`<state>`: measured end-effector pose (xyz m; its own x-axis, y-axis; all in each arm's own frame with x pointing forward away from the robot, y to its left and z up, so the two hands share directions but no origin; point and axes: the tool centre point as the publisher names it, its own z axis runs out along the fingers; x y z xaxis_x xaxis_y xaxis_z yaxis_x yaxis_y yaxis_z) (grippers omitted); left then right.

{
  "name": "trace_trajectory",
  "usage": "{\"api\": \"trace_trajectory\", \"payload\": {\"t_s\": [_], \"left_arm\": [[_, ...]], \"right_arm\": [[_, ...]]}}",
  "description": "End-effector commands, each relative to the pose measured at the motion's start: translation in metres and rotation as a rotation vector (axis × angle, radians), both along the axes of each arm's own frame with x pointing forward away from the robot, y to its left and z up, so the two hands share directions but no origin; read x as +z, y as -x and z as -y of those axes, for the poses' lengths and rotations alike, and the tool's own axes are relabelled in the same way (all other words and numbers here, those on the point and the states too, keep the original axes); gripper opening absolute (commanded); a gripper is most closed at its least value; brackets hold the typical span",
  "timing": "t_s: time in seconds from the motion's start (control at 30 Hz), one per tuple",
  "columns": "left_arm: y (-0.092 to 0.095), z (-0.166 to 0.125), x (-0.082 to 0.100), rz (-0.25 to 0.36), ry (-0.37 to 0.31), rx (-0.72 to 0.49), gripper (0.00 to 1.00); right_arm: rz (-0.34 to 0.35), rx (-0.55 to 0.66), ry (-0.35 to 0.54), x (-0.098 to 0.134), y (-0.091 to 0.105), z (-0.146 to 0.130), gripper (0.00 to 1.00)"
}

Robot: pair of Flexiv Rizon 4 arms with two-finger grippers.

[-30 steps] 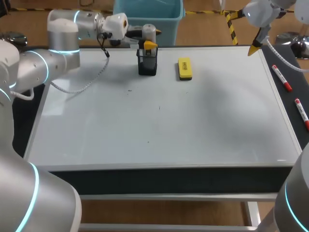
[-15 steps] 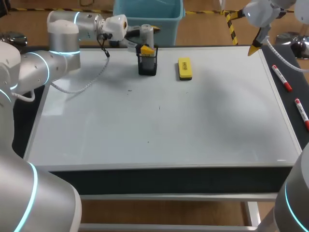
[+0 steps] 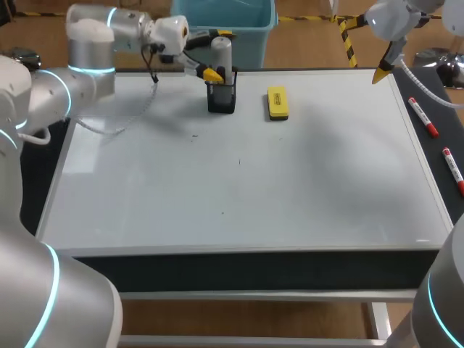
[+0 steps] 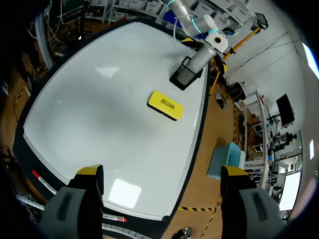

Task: Pick up the inspection probe, press it on each red-marked spot on the whiteboard one by one, put down the probe, pick up the eraser, and wipe off all the red marks.

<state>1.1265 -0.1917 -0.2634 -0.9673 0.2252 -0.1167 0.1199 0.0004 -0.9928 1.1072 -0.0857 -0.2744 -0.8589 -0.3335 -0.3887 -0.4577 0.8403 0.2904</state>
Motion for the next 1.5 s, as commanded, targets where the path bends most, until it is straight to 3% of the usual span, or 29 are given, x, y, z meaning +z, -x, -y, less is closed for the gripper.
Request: {"api": "trace_trajectory", "payload": {"t_s": [0.03,0.23,0.43,0.7,0.9,1.23,1.5], "left_arm": [[0.005,-0.015,0.019,0.029,-0.092,0.034,1.00],[0.010,-0.038,0.029,0.065,-0.189,0.148,1.00],[0.016,-0.069,0.036,0.061,-0.196,0.280,1.00],[0.029,-0.107,0.038,0.011,-0.233,0.471,1.00],[0.041,-0.127,0.043,0.017,-0.266,0.567,1.00],[0.058,-0.149,0.046,0.015,-0.340,0.712,1.00],[0.063,-0.156,0.045,0.007,-0.341,0.770,1.00]], "right_arm": [[-0.002,0.002,0.004,0.001,-0.001,0.000,1.00],[-0.002,0.002,0.004,0.001,-0.001,0.000,1.00],[-0.002,0.002,0.004,0.001,-0.001,0.000,1.00],[-0.002,0.002,0.004,0.001,-0.001,0.000,1.00],[-0.002,0.002,0.004,0.001,-0.001,0.000,1.00],[-0.002,0.002,0.004,0.001,-0.001,0.000,1.00],[-0.002,0.002,0.004,0.001,-0.001,0.000,1.00]]}}
